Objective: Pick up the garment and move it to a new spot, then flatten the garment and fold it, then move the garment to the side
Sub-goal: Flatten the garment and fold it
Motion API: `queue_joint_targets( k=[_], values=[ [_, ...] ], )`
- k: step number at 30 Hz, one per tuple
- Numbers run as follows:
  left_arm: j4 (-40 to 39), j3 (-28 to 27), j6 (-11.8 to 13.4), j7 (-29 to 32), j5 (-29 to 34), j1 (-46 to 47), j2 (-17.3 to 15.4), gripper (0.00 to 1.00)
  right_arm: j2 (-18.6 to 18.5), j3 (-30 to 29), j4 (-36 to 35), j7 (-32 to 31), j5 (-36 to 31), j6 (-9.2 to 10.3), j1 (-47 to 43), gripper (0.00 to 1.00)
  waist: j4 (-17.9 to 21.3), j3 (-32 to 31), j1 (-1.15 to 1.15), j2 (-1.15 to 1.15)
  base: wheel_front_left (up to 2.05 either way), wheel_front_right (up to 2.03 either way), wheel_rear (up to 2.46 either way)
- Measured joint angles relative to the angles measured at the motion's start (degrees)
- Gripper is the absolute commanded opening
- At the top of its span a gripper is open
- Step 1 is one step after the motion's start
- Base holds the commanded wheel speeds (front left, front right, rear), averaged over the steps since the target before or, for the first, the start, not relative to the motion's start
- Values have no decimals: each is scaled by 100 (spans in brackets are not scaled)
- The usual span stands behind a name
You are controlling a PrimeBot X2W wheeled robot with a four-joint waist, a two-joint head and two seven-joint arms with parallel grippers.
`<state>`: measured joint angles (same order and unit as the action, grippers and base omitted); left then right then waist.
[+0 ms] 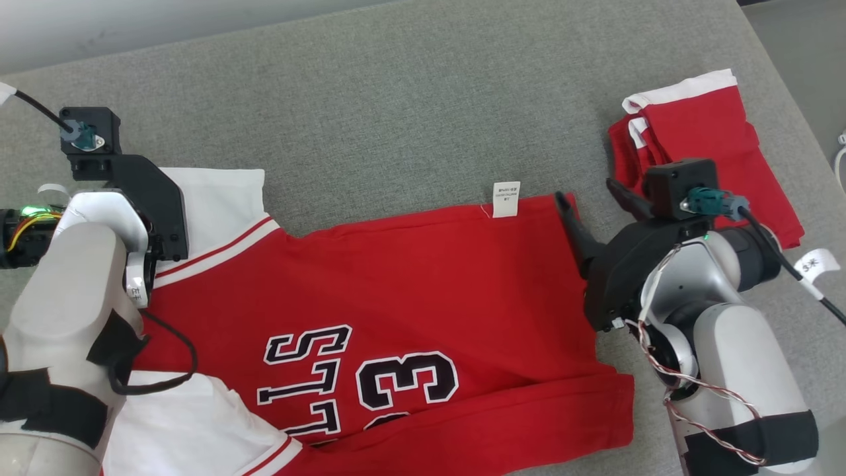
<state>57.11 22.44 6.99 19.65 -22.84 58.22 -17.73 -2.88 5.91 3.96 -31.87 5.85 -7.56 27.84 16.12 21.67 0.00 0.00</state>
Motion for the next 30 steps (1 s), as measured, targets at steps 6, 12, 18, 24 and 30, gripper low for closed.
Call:
queue_joint_targets(
  k=[6, 12, 18, 24, 30],
  values=[
    [-12, 12, 51, -349, -109, -49, 308, 0, -145, -405, 40, -454, -439, 1, 73, 100, -171, 46, 0, 0, 0, 0, 0],
    [14, 88, 0, -467, -130, -23, 454, 0, -225, -471, 626, -504, -522, 0, 311, 100, -337, 89, 0, 0, 0, 0, 0],
    [79, 126, -145, -520, -183, 102, 500, 0, -343, -314, 1349, -396, -291, 1, 636, 100, -460, 194, 0, 0, 0, 0, 0],
    [220, 159, -199, -598, -231, 180, 555, 0, -423, -81, 1828, -338, -111, 0, 853, 5, -544, 210, 0, 0, 0, 0, 0],
    [271, 77, -220, -1160, -402, 96, 620, 0, -487, -88, 1818, -12, -78, 0, 802, 0, -602, 31, -1, 0, 0, 0, 0]
  ],
)
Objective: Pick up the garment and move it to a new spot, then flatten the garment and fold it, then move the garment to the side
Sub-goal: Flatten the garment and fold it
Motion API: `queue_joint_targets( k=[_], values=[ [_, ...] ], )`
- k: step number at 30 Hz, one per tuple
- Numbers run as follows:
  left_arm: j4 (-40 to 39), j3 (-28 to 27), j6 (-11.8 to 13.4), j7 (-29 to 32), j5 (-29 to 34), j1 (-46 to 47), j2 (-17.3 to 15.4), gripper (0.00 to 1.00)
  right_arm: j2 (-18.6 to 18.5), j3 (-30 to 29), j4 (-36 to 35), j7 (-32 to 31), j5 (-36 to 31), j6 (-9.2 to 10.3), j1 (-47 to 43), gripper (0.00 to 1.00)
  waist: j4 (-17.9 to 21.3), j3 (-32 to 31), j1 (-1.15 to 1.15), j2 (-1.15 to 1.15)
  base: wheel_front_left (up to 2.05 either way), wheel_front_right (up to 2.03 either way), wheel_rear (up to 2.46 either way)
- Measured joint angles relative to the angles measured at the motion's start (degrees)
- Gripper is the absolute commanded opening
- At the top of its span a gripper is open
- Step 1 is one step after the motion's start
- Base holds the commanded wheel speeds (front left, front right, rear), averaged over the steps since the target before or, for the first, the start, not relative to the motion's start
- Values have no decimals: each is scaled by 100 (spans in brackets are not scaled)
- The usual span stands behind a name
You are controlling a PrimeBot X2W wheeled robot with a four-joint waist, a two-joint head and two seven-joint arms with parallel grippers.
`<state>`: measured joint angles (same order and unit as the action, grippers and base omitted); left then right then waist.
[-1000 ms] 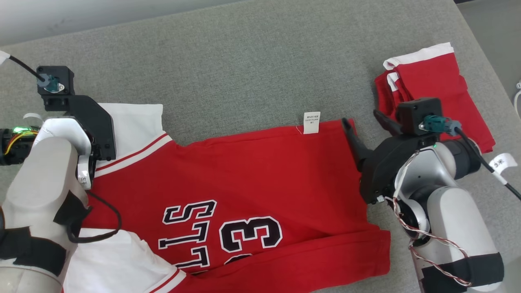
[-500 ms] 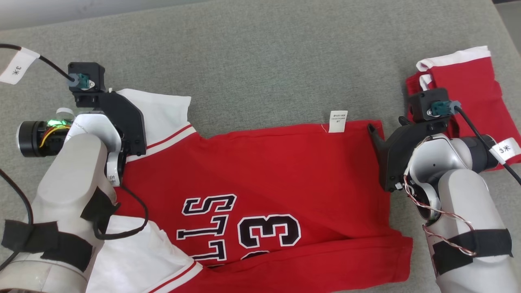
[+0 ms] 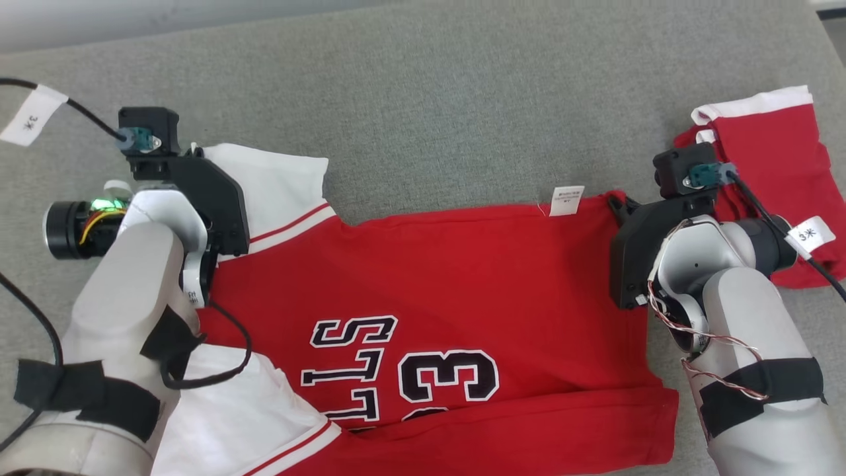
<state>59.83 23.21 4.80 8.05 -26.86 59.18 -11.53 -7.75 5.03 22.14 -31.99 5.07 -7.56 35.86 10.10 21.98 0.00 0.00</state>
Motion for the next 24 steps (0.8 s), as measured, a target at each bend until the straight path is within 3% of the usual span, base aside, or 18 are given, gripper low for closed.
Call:
queue_joint_targets(
  k=[3, 4, 10, 15, 16, 24],
  values=[
    [-31, -20, -24, -215, -27, -138, -1, 0, -4, -8, -73, 86, 94, 0, -158, 0, -22, -130, 0, 0, 0, 0, 0],
    [-222, -105, -76, -550, -116, -262, -4, 0, -38, 30, -170, 118, 157, 0, -386, 0, -55, -287, 0, 0, 0, 0, 0],
    [-1085, -396, -232, -1115, -527, -1110, 16, 0, -101, -113, -481, 236, 131, 0, -923, 0, -188, -702, 0, 0, 0, 0, 0],
    [-2297, -466, 167, -1332, -645, -2496, 48, 0, -143, -296, -672, 297, -93, 0, -1472, 0, -337, -1110, 1, 0, 0, 0, 0],
    [-2805, -442, 338, -1279, -681, -3027, 85, 0, -176, -334, -700, 291, -137, 0, -1677, 0, -393, -1256, 1, 0, 0, 0, 0],
    [-4801, -398, 1011, -675, -834, -4753, -46, 0, -497, -134, -816, 180, -216, 0, -2213, 0, -620, -1782, 2, 1, 0, 0, 0]
  ],
)
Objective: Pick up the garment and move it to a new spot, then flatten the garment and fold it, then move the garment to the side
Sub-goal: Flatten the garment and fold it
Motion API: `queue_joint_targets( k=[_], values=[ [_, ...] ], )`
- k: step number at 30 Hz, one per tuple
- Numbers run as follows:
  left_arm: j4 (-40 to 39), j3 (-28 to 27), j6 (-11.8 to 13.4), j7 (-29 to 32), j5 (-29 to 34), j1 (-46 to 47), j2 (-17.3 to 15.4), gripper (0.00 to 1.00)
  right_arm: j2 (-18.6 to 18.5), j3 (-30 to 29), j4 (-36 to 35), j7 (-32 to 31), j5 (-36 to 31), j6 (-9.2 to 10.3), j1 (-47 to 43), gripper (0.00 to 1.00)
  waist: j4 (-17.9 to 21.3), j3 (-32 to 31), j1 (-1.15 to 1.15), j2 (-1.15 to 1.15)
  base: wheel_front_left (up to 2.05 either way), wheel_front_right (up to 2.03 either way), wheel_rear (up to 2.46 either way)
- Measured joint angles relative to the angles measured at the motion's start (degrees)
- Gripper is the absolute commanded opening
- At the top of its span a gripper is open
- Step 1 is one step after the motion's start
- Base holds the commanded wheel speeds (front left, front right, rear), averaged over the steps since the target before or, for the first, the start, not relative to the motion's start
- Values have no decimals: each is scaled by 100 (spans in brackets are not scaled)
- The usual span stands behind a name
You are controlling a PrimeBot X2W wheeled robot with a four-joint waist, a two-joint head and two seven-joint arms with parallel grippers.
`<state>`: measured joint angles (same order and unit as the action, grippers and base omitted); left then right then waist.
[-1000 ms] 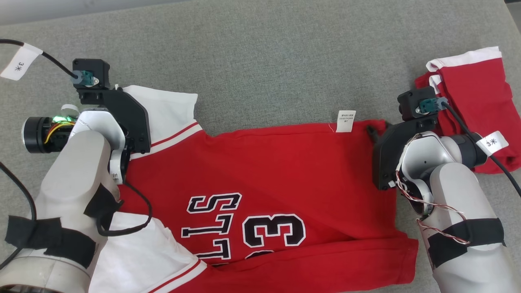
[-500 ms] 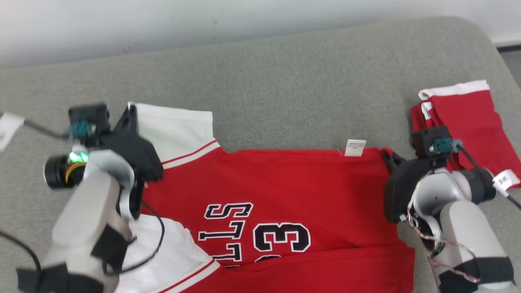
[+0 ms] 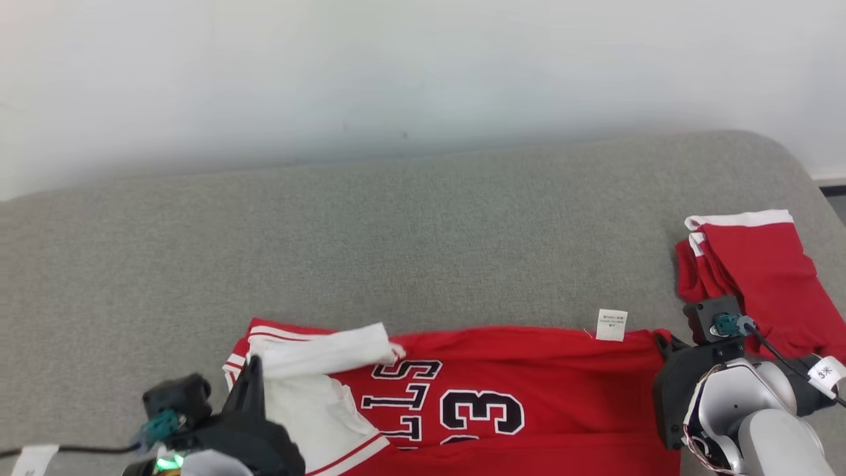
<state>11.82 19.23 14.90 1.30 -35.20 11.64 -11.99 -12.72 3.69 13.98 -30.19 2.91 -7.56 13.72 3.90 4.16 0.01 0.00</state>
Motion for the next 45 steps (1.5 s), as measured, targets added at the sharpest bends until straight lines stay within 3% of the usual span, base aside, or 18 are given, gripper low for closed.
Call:
queue_joint_targets(
  k=[9, 22, 23, 24, 25, 29, 30, 31, 37, 41, 45],
  values=[
    [-1268, -91, 533, 467, -83, -1100, -258, 0, -402, 610, -229, -58, 341, 0, -143, 0, -163, -369, 0, 0, 0, 0, 0],
    [-1623, 53, 738, 636, -256, -1773, -168, 0, -1419, 1837, -303, -686, 822, 0, -286, 0, -301, -449, -1, 0, 0, 0, 0],
    [-1657, 59, 775, 645, -274, -1877, -168, 0, -1553, 1954, -267, -793, 878, 0, -287, 5, -326, -460, -1, 0, 0, 0, 0],
    [-1663, 66, 779, 645, -282, -1911, -166, 0, -1608, 1991, -254, -820, 912, 0, -287, 46, -337, -465, -1, 0, 0, 0, 0],
    [-1669, 69, 783, 646, -290, -1942, -160, 0, -1637, 1979, -243, -848, 947, 0, -287, 100, -347, -471, -1, 0, 0, 0, 0],
    [-1644, 92, 808, 673, -313, -2002, -133, 0, -1638, 1863, -214, -906, 1110, 0, -320, 100, -388, -496, -1, 0, 0, 0, 0],
    [-1607, 109, 829, 637, -280, -2000, -152, 39, -1626, 1815, -227, -883, 1140, 0, -331, 100, -395, -503, -1, 0, 0, 0, 0],
    [-1556, 141, 828, 638, -220, -2000, -198, 100, -1618, 1759, -248, -865, 1167, 0, -341, 100, -399, -511, -1, 0, 0, 0, 0],
    [-1283, 297, 879, 742, 54, -2022, -460, 100, -1424, 1212, -470, -1141, 1251, 0, -583, 100, -418, -579, -1, 0, 0, 0, 0],
    [-1273, 366, 913, 576, 332, -2089, -617, 100, -1189, 494, -834, -1220, 1159, 0, -918, 100, -455, -639, -1, 0, 0, 0, 0],
    [-1444, 307, 881, -209, 650, -2051, -662, 100, -445, -756, -1308, -684, 831, 1, -1297, 100, -535, -684, -1, 0, 0, 0, 0]
  ],
)
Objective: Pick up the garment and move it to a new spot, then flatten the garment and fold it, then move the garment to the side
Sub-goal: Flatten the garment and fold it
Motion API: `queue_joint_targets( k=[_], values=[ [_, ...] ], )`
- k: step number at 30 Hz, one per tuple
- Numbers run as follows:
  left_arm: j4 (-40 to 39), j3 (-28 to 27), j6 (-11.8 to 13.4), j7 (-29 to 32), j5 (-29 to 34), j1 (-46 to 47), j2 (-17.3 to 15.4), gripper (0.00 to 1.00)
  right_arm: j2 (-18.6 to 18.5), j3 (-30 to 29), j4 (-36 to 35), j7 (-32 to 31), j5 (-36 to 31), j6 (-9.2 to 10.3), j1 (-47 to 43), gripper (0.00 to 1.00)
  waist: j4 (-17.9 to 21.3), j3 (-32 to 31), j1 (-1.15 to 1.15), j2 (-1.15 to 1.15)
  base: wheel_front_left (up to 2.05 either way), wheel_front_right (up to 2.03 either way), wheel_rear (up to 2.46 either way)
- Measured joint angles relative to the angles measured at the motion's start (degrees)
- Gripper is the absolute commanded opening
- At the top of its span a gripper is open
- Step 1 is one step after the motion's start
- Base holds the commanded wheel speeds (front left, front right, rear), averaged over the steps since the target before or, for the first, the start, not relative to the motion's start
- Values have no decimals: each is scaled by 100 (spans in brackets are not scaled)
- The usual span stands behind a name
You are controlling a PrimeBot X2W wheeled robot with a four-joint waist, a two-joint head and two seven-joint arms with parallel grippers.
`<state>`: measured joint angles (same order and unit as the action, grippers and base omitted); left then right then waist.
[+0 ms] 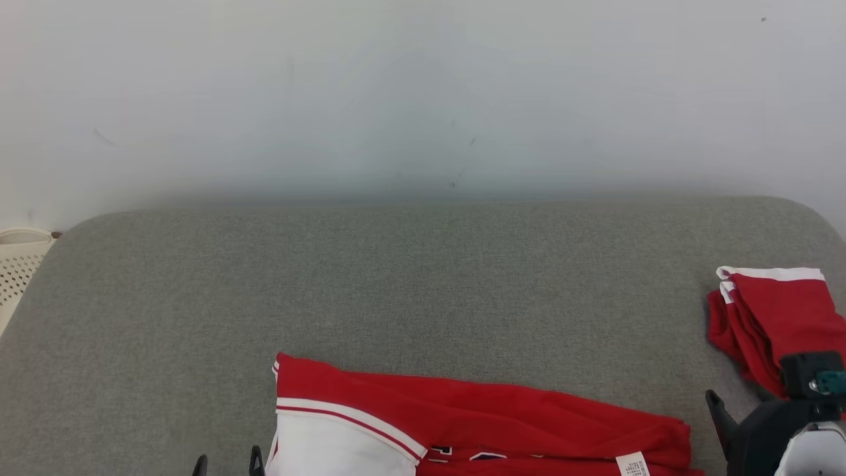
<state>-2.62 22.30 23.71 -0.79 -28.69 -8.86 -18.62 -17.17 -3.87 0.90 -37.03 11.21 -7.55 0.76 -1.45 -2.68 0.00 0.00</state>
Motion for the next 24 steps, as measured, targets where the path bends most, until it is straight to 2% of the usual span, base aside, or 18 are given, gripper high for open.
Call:
queue_joint_targets(
  k=[1, 2, 3, 6, 15, 24],
  values=[
    [-40, -5, -30, -241, 90, 24, 1, 100, 235, -245, -89, 113, -100, 0, -95, 100, -21, -13, 0, 0, 0, 0, 0],
    [-49, -14, -134, -647, 142, 44, 21, 100, 698, -612, -164, 299, -267, 0, -279, 100, -59, -37, 0, 0, 0, 0, 0],
    [-41, -19, -196, -829, 148, 43, 22, 100, 924, -747, -164, 368, -335, 0, -381, 100, -75, -48, 0, 0, 0, 0, 0],
    [-8, -91, -326, -1221, 145, 38, 123, 100, 1310, -911, -107, 601, -422, -1, -651, 100, -99, -77, 0, 0, 0, 0, 0],
    [85, -367, -567, -1410, 334, -43, 390, 100, 1424, -925, 586, 1341, -525, 0, -781, 100, -65, -71, 0, 0, 0, 0, 0],
    [172, -583, -861, -1419, 563, -41, 587, 100, 1429, -713, 1539, 1751, -526, 0, -269, 100, -142, -13, -1, 0, 0, 0, 0]
  ],
)
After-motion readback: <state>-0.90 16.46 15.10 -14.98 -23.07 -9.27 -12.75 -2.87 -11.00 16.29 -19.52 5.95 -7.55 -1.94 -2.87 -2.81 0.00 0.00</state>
